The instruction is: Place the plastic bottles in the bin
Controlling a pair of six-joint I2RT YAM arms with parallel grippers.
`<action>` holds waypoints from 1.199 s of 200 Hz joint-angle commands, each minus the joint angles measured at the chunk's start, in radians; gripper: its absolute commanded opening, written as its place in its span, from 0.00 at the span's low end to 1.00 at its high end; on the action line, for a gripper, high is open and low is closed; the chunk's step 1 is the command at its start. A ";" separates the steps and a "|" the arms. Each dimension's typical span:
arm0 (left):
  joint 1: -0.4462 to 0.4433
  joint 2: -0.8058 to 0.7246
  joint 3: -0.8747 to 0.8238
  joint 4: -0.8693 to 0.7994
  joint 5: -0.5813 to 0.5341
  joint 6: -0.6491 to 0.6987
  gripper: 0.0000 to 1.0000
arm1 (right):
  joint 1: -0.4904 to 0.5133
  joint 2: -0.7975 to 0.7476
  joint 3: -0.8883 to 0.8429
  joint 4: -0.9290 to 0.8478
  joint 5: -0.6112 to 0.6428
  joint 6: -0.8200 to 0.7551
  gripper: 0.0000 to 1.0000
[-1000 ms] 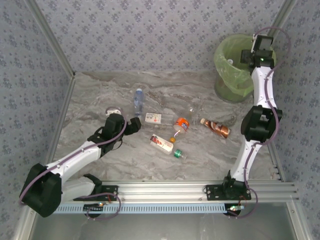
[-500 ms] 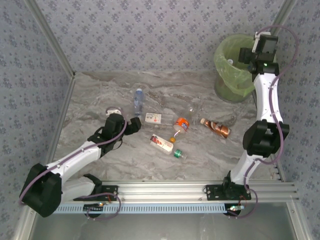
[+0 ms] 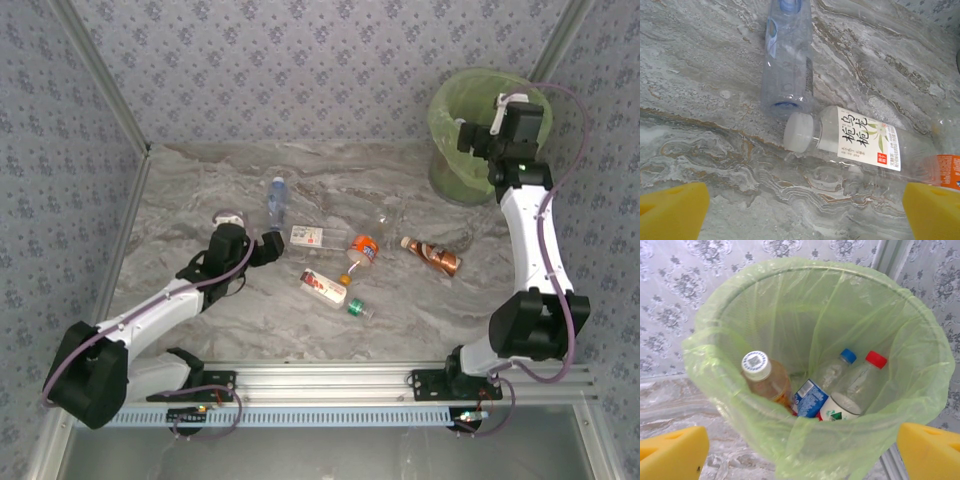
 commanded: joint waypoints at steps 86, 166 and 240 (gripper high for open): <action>0.006 0.053 0.019 0.069 0.020 -0.019 0.99 | 0.167 -0.082 -0.108 -0.599 -0.186 -0.380 0.99; 0.007 0.072 0.026 0.081 0.035 -0.032 0.99 | 0.168 0.160 -0.023 -0.797 -0.144 -0.646 0.99; 0.008 0.018 -0.002 0.048 -0.002 -0.029 0.99 | 0.151 0.240 -0.107 -0.762 -0.117 -0.707 0.99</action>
